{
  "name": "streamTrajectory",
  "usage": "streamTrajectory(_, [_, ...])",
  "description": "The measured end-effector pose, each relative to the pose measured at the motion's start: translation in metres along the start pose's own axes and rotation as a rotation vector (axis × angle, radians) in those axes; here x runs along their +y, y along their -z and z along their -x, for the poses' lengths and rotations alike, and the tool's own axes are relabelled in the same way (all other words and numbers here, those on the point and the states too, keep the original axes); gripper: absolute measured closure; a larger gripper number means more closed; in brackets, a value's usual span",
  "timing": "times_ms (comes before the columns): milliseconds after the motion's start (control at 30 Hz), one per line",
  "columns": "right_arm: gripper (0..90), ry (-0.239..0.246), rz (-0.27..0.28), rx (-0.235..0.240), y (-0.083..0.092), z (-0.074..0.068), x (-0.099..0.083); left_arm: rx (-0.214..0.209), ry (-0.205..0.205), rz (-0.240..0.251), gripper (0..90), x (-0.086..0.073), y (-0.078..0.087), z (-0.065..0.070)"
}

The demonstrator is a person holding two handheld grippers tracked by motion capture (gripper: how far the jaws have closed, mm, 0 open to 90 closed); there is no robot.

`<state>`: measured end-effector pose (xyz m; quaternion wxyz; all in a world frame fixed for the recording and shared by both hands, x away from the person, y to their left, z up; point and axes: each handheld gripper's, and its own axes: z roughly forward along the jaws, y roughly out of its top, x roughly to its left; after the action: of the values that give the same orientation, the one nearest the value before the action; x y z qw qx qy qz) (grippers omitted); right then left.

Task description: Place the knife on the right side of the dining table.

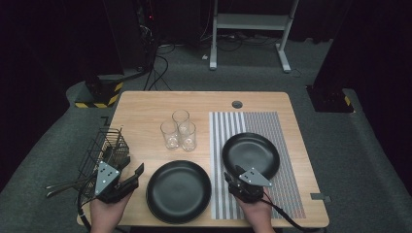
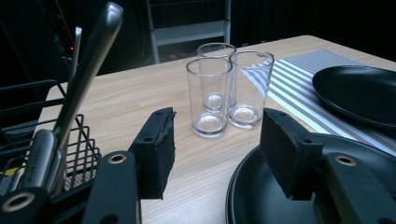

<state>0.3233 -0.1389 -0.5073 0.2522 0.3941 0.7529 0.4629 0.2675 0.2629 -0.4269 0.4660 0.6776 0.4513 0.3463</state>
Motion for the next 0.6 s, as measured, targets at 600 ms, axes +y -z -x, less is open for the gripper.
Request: streamTrajectory(600, [47.3,0.005,0.002,-0.004,0.0010,-0.0013,-0.0007,0.037,0.019,0.025,46.2,0.0054,0.0075,-0.0085])
